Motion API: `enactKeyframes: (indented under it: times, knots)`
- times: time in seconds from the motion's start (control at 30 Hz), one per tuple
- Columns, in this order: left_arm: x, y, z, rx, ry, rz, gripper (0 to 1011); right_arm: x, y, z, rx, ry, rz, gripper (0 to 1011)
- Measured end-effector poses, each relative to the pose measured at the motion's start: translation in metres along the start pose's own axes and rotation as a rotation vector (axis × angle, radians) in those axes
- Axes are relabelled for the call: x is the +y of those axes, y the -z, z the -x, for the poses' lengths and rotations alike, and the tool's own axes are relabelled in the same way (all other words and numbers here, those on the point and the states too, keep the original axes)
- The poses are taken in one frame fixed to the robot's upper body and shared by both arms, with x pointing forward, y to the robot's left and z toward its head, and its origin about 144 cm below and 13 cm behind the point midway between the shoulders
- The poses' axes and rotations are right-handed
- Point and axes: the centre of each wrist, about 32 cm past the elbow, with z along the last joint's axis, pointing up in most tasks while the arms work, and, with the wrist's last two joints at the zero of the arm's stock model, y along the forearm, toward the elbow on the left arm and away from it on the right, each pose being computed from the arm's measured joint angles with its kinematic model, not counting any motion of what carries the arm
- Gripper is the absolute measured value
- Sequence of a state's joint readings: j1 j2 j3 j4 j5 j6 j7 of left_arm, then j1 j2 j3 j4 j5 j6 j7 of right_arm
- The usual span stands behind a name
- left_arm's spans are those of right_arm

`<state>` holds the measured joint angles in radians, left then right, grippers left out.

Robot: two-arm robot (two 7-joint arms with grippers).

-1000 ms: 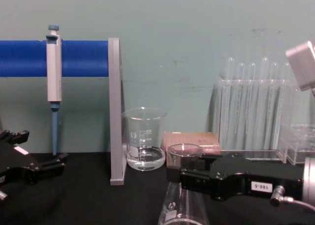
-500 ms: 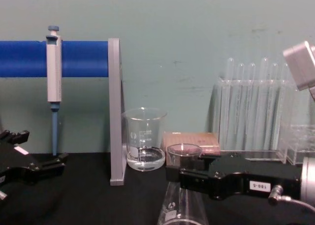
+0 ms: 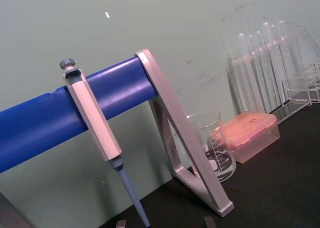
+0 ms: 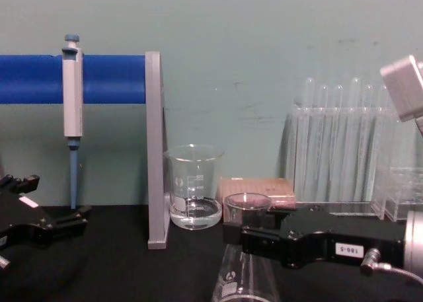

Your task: Grasp the erlenmeyer flask with one hand, shake it three times, then place it back.

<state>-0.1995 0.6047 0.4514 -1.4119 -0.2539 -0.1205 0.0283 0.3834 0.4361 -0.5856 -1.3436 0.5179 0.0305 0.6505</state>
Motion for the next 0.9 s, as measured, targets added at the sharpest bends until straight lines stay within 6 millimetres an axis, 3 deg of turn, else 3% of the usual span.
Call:
enactKeyframes:
  times: [0.4, 0.9]
  knots:
    - [0.0, 0.0, 0.0, 0.0, 0.0, 0.0, 1001, -0.0001, 0.0002, -0.0001, 0.0, 0.0, 0.001, 469]
    - [0.0, 0.0, 0.0, 0.0, 0.0, 0.0, 1001, -0.0002, 0.0007, -0.0002, 0.0, 0.0, 0.005, 921]
